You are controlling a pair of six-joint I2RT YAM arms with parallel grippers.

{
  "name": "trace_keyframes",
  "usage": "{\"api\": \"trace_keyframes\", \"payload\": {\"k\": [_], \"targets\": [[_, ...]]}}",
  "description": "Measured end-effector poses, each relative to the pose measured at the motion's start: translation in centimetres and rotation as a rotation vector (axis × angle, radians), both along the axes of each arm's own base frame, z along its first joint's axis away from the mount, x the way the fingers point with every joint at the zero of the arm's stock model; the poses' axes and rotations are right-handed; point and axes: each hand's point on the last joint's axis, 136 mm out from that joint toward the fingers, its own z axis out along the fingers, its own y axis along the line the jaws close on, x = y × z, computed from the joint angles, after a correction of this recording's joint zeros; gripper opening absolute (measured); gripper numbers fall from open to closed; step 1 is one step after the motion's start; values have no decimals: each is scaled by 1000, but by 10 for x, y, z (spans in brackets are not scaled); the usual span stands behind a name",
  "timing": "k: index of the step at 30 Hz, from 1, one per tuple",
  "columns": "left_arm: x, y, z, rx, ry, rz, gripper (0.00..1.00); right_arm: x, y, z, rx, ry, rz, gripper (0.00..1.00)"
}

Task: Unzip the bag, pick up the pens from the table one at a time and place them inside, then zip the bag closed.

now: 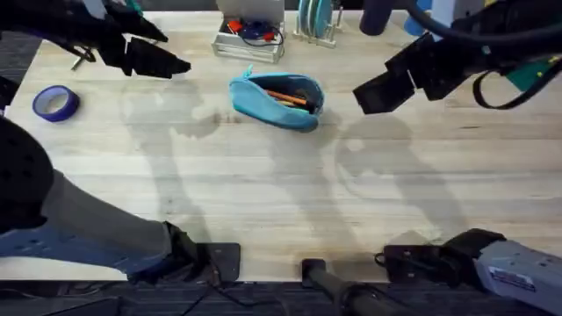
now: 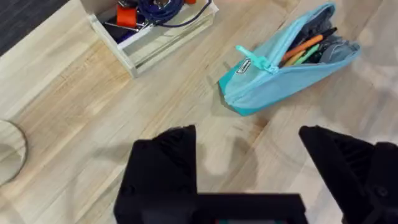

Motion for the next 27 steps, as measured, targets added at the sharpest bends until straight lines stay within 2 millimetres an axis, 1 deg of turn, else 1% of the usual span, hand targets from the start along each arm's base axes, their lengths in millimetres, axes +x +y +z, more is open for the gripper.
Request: {"api": "trace_keyframes", "payload": {"k": [27], "targets": [[-2, -1, -1, -9, 20, 9, 996, -1, 0, 0, -1, 3, 0, 997]]}}
